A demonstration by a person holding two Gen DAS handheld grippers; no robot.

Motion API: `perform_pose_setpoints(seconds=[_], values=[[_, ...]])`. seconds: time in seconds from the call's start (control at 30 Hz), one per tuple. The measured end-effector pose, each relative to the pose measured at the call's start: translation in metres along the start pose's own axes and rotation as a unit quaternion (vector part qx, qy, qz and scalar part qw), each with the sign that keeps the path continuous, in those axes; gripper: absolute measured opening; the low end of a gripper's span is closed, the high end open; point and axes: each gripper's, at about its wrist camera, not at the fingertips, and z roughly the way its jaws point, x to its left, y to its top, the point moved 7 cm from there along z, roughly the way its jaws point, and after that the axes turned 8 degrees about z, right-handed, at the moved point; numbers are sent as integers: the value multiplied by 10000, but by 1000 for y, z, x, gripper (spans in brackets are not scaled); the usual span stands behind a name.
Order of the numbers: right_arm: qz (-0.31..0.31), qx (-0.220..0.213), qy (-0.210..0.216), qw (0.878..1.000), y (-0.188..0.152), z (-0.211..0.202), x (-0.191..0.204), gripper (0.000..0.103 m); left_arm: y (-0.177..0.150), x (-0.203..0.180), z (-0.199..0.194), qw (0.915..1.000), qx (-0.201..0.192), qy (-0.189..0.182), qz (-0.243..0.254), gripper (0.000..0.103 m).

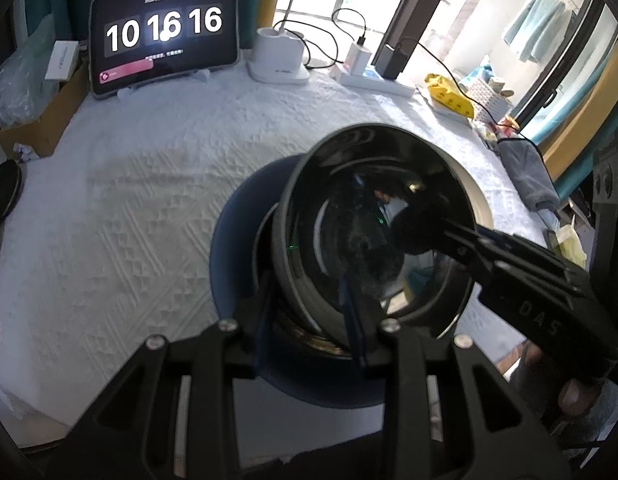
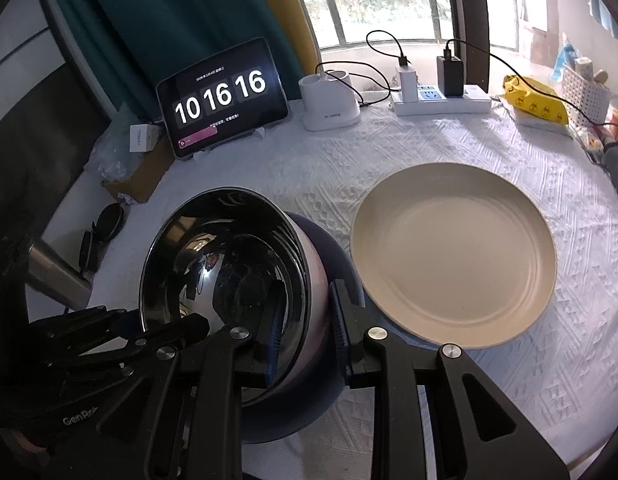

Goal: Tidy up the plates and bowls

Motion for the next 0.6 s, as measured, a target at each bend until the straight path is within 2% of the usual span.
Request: perform_pose_setpoints(seconds=[0.23,0.53,0.6], values=[[-5,-103,-11,9999,1,-3,1,26,5,10,-14,9999,-131,86,-28,33],[-45,-249,-59,9997,14,-6,-1,26,32,16,-20,9982,-491,347,39,34],[-83,-275,-55,9996,16,-6,1,26,41,18,-21,9961,-643,596,126,34]])
